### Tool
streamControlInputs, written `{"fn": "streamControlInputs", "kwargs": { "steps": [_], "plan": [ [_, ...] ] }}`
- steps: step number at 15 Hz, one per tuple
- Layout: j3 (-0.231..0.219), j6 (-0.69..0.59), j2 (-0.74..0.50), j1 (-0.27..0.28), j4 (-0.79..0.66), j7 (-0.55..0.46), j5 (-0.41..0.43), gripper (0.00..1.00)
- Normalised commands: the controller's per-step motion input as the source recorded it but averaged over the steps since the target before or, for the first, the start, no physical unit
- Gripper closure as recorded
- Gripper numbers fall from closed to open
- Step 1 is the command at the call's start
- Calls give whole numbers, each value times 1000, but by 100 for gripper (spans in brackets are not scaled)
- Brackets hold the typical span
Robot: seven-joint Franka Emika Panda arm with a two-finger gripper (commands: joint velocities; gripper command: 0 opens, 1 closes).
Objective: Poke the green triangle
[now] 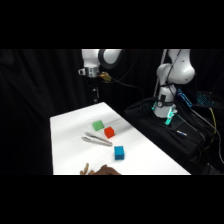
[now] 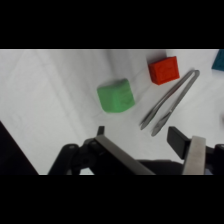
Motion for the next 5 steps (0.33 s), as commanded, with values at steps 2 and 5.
{"fn": "streamControlInputs", "kwargs": {
  "steps": [2,5],
  "plan": [
    [-37,-317,-187,101,127,201,-122,0],
    [-23,-207,-74,89,141,148,-92,0]
  ]
}}
